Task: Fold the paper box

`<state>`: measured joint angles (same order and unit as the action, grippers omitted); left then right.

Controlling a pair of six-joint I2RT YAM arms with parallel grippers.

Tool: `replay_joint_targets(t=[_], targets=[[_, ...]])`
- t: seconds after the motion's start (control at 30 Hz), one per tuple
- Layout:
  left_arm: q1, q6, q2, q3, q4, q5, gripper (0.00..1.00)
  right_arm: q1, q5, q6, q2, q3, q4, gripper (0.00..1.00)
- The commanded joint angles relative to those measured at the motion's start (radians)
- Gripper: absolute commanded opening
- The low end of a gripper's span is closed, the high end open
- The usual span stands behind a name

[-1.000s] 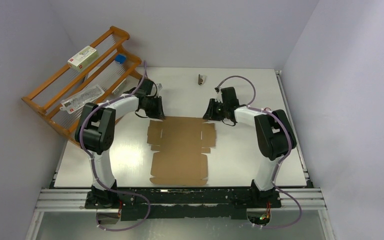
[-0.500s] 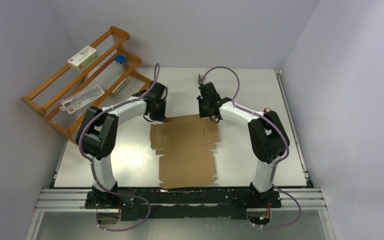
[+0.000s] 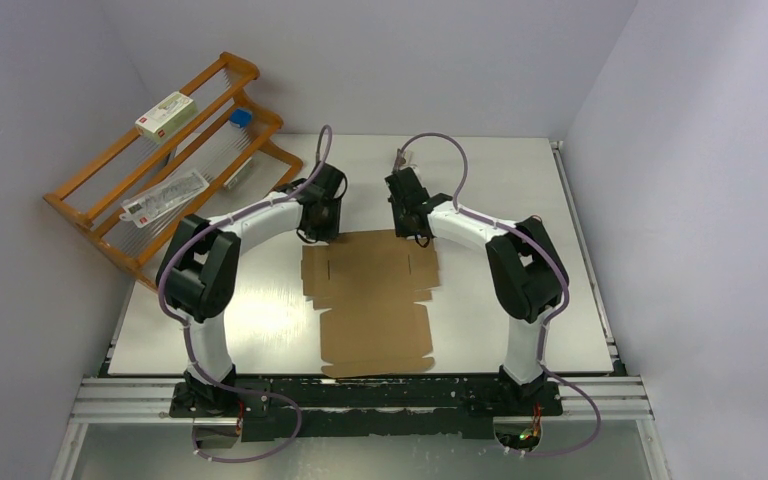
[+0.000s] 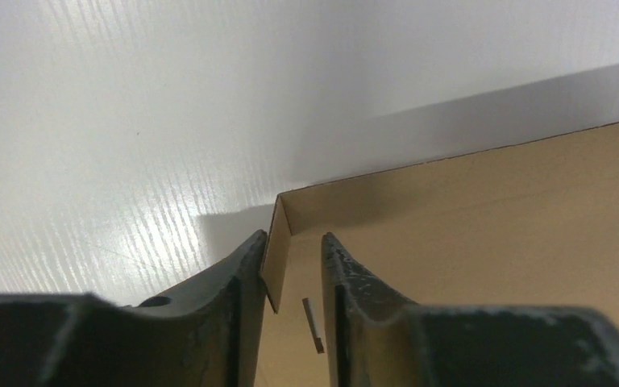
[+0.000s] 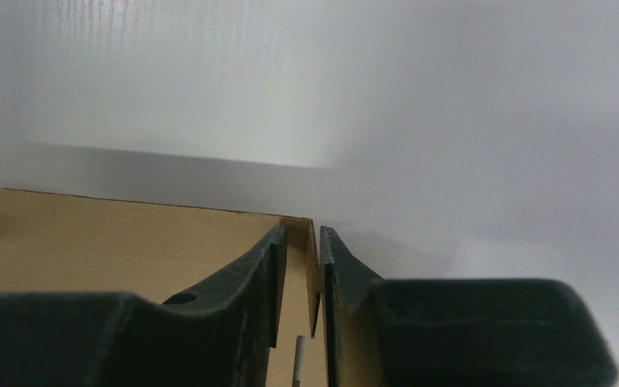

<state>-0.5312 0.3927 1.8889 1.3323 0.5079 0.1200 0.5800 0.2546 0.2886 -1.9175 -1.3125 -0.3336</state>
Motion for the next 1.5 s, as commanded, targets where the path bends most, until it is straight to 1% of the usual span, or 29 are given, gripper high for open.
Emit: replay_joint_targets(t=[0.0,0.07,0.23,0.4,0.47,0.53,0.6,0.7,0.8,0.9,1.07,1.2,1.3,1.47], targets=[[-0.010,0.013,-0.060,0.025,0.033,0.035,0.42,0.003,-0.007,-0.012,0.061,0.002,0.021,0.30],[-0.010,0.018,-0.098,0.011,0.031,0.037,0.51,-0.009,-0.028,-0.008,0.104,0.028,0.034,0.33],[-0.006,0.049,-0.227,-0.077,0.009,0.011,0.63,-0.044,-0.073,-0.008,0.238,0.137,0.077,0.47],[-0.001,0.114,-0.402,-0.248,-0.064,-0.074,0.72,-0.081,-0.164,0.011,0.384,0.278,0.121,0.55],[0.000,0.143,-0.492,-0.343,-0.085,-0.101,0.76,-0.102,-0.209,0.018,0.454,0.343,0.139,0.58],[0.000,0.164,-0.569,-0.417,-0.095,-0.111,0.79,-0.124,-0.248,0.031,0.521,0.416,0.162,0.60],[0.001,0.183,-0.644,-0.483,-0.092,-0.118,0.82,-0.151,-0.320,0.051,0.586,0.492,0.187,0.62],[0.001,0.222,-0.760,-0.591,-0.096,-0.134,0.83,-0.195,-0.394,0.079,0.673,0.624,0.240,0.66],[0.002,0.274,-0.866,-0.708,-0.134,-0.163,0.82,-0.231,-0.466,0.115,0.732,0.719,0.278,0.66],[0.003,0.302,-0.927,-0.799,-0.192,-0.207,0.82,-0.260,-0.546,0.163,0.766,0.803,0.341,0.66],[0.007,0.323,-0.925,-0.873,-0.250,-0.250,0.80,-0.294,-0.632,0.209,0.755,0.882,0.428,0.66],[0.028,0.337,-0.891,-0.913,-0.317,-0.285,0.77,-0.303,-0.678,0.247,0.729,0.926,0.482,0.64],[0.040,0.339,-0.855,-0.931,-0.369,-0.315,0.73,-0.304,-0.688,0.265,0.722,0.956,0.513,0.63],[0.044,0.323,-0.803,-0.941,-0.401,-0.324,0.65,-0.306,-0.685,0.258,0.696,0.966,0.526,0.62]])
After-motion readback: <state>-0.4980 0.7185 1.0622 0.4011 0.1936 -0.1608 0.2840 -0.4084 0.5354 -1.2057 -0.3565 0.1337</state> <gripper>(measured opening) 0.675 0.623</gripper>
